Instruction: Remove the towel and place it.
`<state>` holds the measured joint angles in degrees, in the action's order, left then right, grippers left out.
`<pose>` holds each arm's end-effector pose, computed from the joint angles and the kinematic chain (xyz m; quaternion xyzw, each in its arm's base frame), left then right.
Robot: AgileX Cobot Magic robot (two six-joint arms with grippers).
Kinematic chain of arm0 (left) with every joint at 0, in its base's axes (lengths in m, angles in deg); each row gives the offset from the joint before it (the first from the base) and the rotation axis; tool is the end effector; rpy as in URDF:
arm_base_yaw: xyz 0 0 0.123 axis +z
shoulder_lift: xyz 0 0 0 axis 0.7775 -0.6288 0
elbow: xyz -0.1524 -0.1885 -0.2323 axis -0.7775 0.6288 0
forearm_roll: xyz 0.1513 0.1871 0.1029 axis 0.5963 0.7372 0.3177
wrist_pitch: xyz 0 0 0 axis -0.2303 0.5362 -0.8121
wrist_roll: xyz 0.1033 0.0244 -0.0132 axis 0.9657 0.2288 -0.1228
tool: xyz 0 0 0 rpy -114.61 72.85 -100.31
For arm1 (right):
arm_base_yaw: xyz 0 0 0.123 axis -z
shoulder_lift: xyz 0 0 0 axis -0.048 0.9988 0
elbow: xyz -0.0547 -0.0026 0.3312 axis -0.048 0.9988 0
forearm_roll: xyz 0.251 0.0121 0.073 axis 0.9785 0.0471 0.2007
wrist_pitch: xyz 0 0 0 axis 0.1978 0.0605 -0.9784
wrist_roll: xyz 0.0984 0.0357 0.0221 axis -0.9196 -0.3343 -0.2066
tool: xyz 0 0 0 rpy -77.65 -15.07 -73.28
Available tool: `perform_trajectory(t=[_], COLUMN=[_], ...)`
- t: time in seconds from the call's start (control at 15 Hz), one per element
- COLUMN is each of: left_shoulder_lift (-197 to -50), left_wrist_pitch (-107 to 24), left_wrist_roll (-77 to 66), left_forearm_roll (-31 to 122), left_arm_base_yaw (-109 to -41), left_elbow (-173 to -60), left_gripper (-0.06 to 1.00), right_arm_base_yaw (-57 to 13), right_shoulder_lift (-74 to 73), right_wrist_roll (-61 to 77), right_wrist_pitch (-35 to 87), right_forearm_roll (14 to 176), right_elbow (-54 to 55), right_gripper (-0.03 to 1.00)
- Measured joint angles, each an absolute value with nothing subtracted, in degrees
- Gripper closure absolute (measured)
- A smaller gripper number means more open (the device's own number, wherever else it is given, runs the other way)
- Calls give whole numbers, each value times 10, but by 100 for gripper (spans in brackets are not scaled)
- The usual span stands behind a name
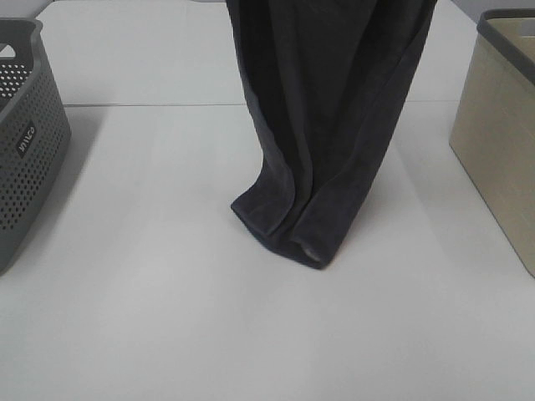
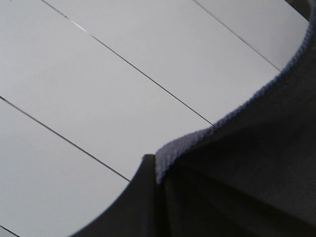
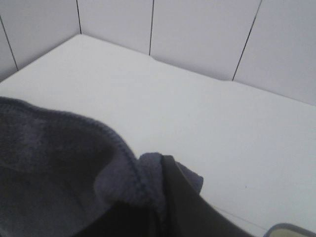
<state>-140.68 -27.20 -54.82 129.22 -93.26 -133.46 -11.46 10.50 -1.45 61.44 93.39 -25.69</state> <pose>0.3126 -0.2417 0.5372 0.4241 0.5271 0.1719 0.7161 0.3193 0.0895 0.5625 -0.1835 0.7857 0.0588 0.5878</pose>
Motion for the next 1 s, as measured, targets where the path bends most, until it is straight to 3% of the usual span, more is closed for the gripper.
perform_trajectory(t=[0.33, 0.73, 1.0], left_shoulder_lift=[-1407, -1409, -1413], left_wrist_pitch=[-471, -554, -530], left_wrist_roll=[-626, -614, -600], left_forearm_roll=[1302, 1302, 1303], left_arm_base_yaw=[-834, -808, -808], left_elbow=[-1335, -1367, -1385], left_gripper=[94, 94, 94], right_arm_base_yaw=[-115, -115, -115], right_shoulder_lift=[147, 157, 157], right_wrist_roll=[48, 188, 257], right_wrist_pitch=[573, 505, 522], right_forearm_roll=[1035, 1227, 1287], right_elbow=[-309, -312, -313], right_gripper=[95, 95, 95])
